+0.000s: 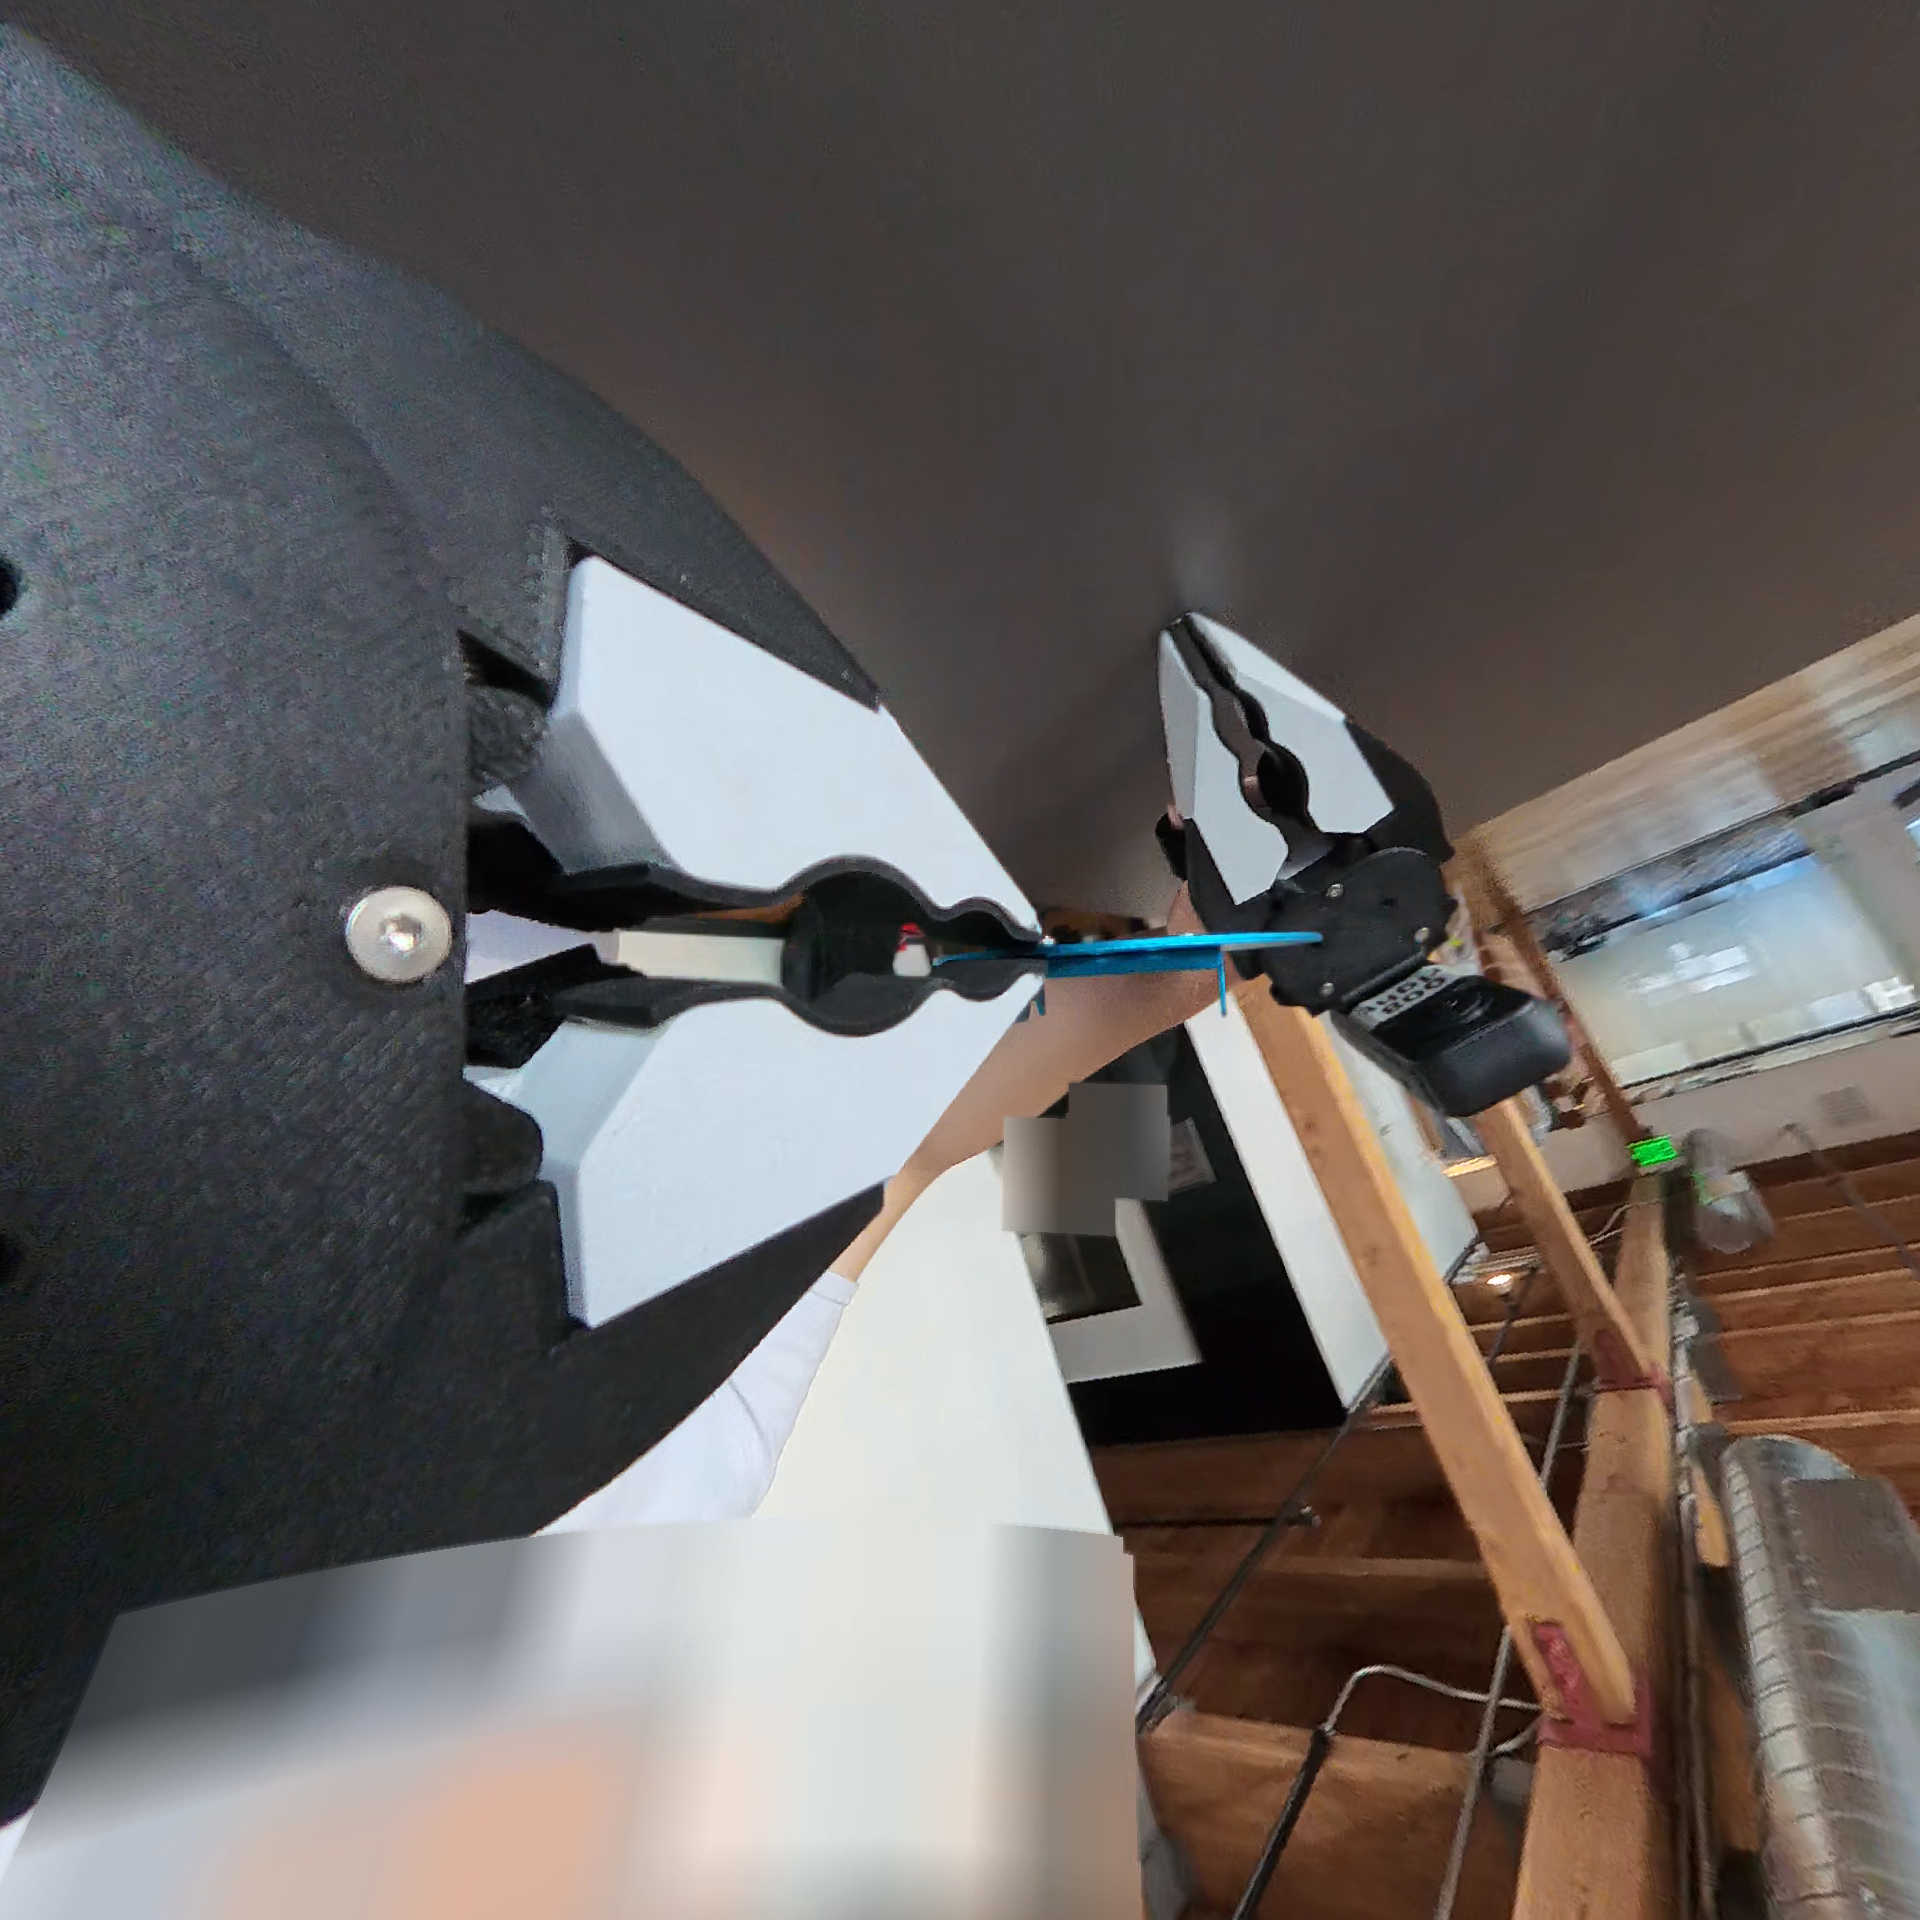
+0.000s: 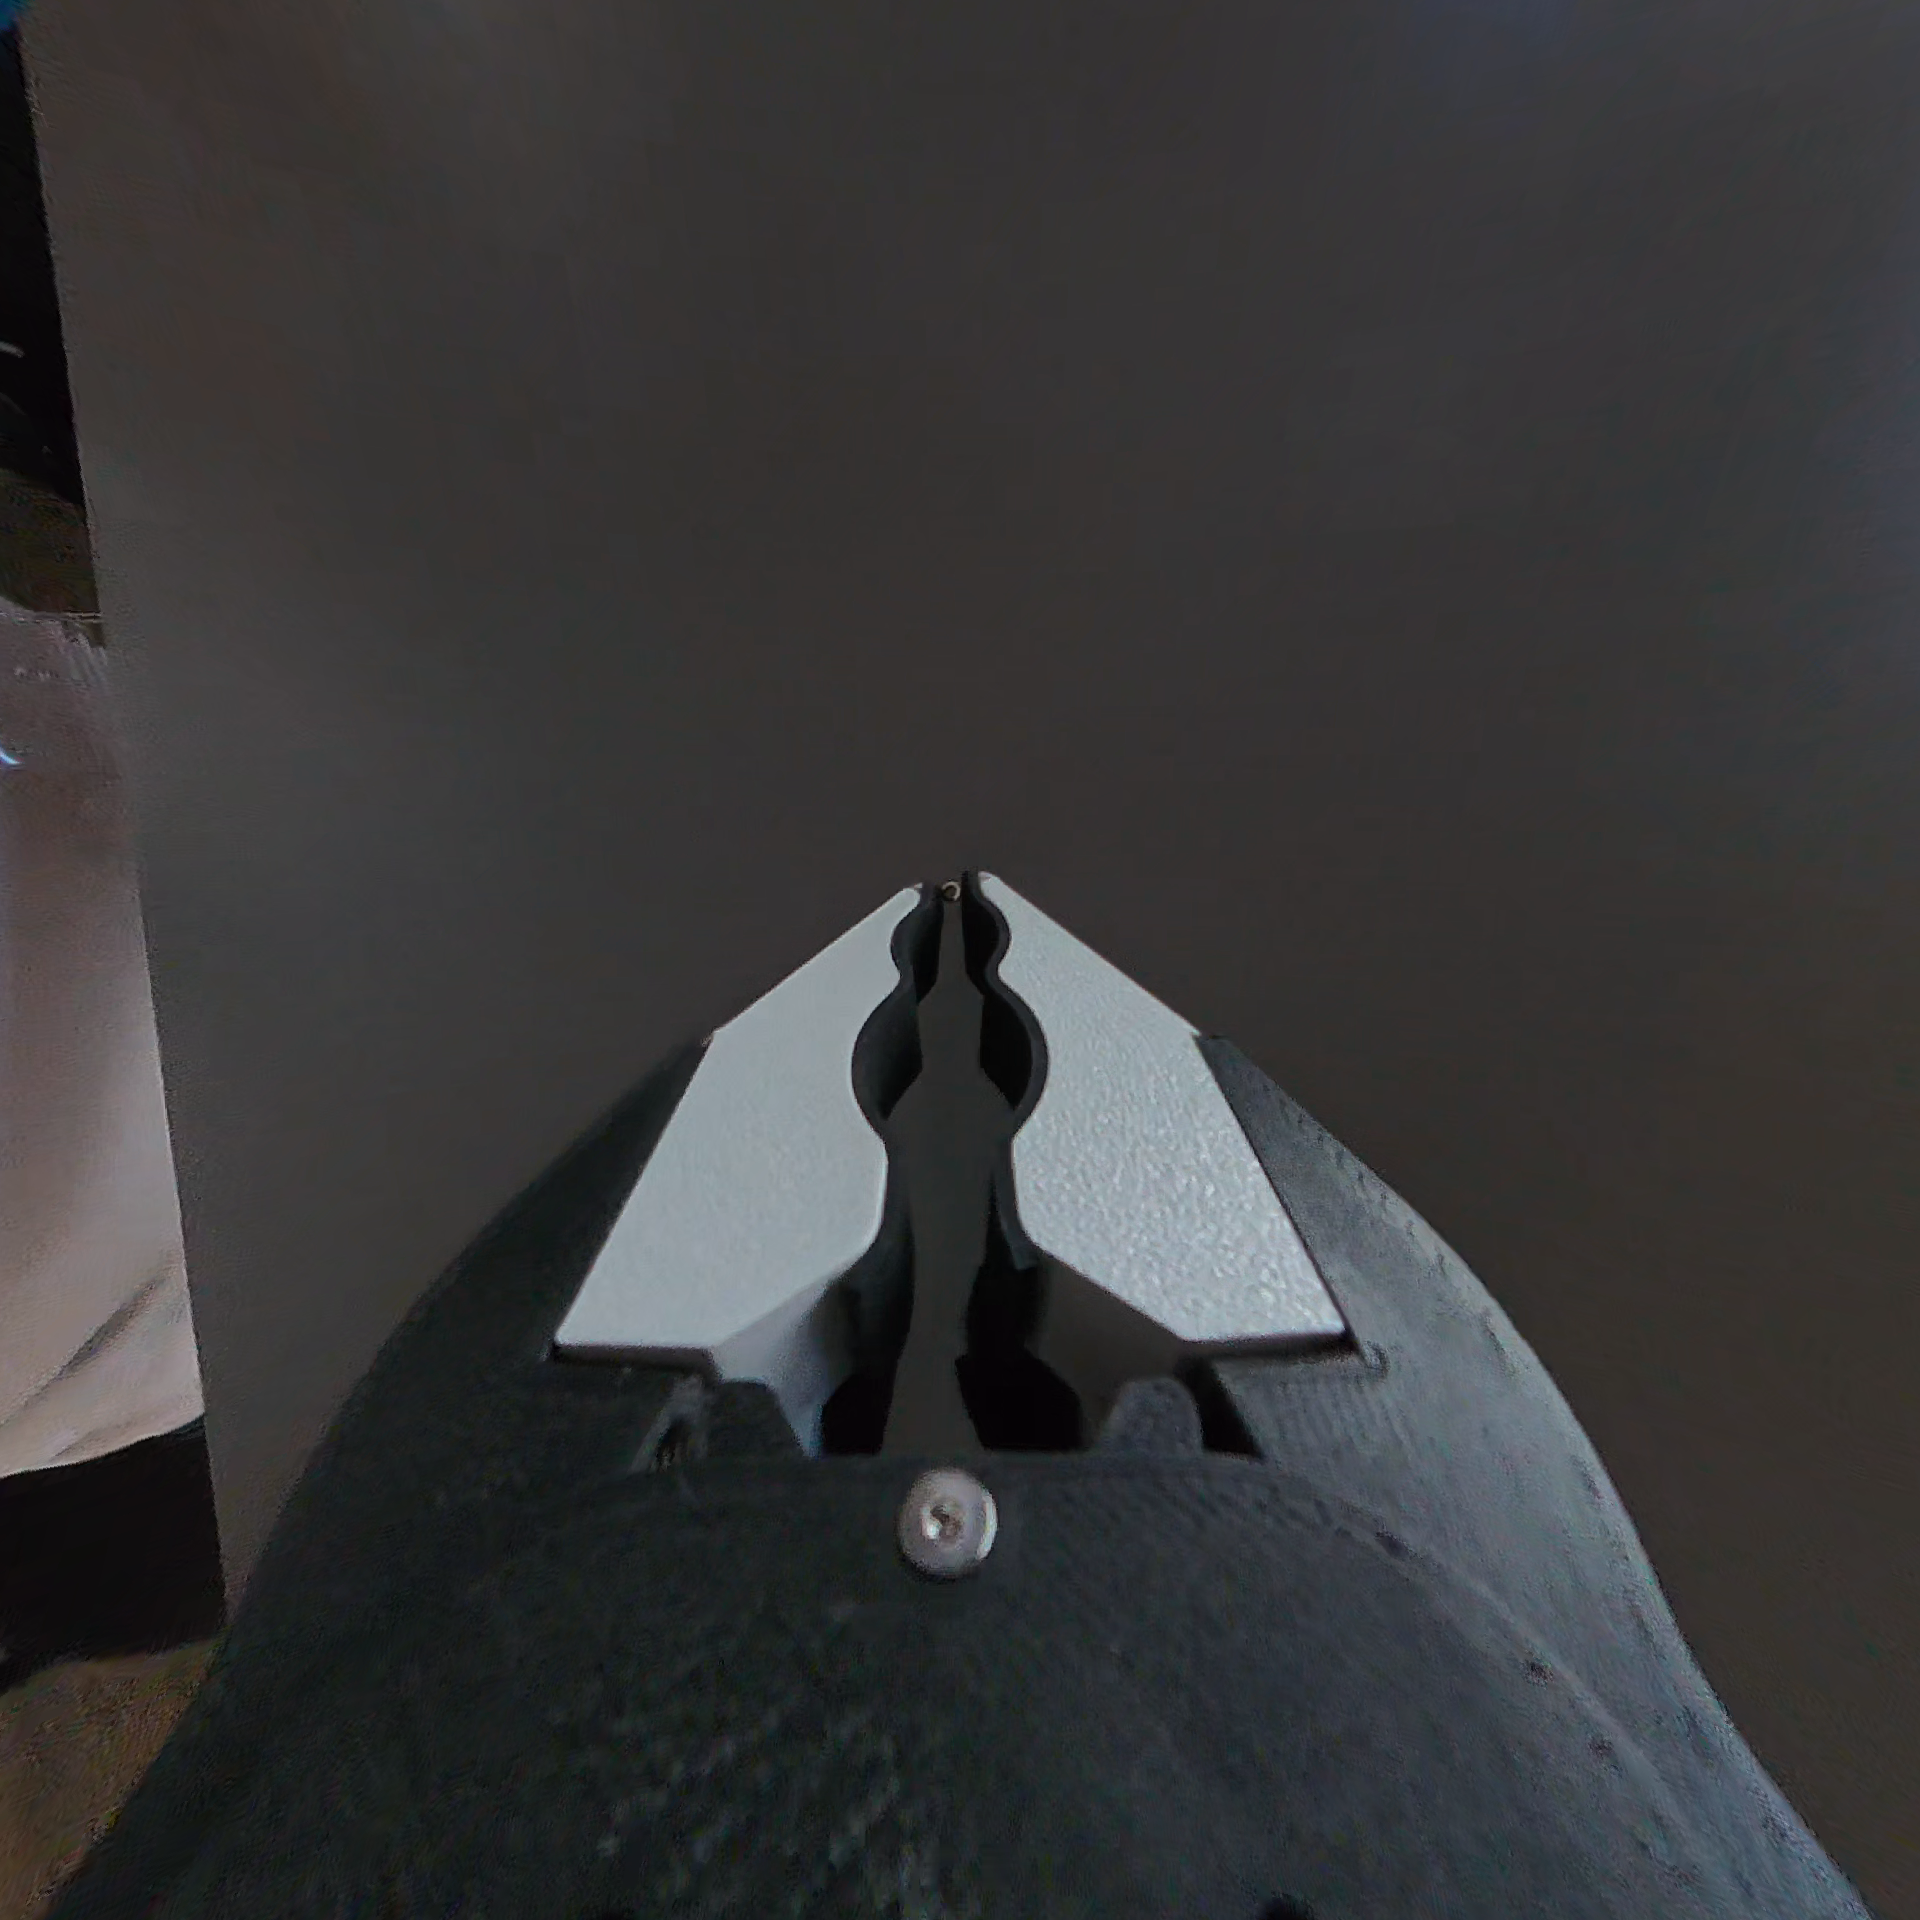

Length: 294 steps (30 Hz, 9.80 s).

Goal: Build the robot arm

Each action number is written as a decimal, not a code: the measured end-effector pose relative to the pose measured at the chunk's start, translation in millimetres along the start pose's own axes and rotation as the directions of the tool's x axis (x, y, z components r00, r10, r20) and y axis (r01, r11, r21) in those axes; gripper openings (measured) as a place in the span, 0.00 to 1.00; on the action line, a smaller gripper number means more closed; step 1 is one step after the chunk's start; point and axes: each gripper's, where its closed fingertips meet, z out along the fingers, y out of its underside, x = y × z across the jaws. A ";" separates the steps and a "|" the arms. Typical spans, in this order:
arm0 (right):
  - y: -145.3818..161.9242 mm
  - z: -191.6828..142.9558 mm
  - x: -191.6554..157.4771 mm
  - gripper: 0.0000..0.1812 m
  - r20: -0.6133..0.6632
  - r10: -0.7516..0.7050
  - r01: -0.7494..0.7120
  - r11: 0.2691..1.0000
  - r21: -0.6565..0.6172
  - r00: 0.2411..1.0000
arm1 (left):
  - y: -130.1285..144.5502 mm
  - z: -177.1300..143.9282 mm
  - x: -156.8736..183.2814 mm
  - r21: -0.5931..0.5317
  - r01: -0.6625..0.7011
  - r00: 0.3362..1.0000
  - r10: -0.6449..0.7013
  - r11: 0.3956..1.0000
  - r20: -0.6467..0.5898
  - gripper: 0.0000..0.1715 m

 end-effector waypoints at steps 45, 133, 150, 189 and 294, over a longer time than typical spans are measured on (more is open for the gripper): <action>318.7 -321.8 59.5 0.00 -0.334 -0.108 -0.018 0.935 -0.353 0.936 | 39.1 133.6 71.8 0.235 -0.012 0.981 -0.034 0.972 0.191 0.00; 257.6 -379.5 48.1 0.00 -0.371 -0.160 0.003 0.921 -0.390 0.915 | 0.6 98.1 60.7 0.302 0.037 0.978 -0.096 0.953 0.184 0.00; -82.0 -146.5 -57.7 0.56 -0.182 -0.346 0.391 0.827 0.403 0.920 | -2.8 101.6 53.7 0.322 0.201 0.964 -0.244 0.925 0.101 0.00; -60.0 -94.2 -53.9 0.45 -0.114 -0.464 0.478 0.853 0.209 0.878 | 8.3 111.5 20.8 0.209 0.180 0.955 -0.222 0.961 0.199 0.00; -60.0 -112.1 -50.4 0.09 -0.613 -0.785 0.797 0.309 -0.518 -0.094 | -1.9 115.7 16.6 0.007 0.142 0.990 -0.142 0.990 0.019 0.00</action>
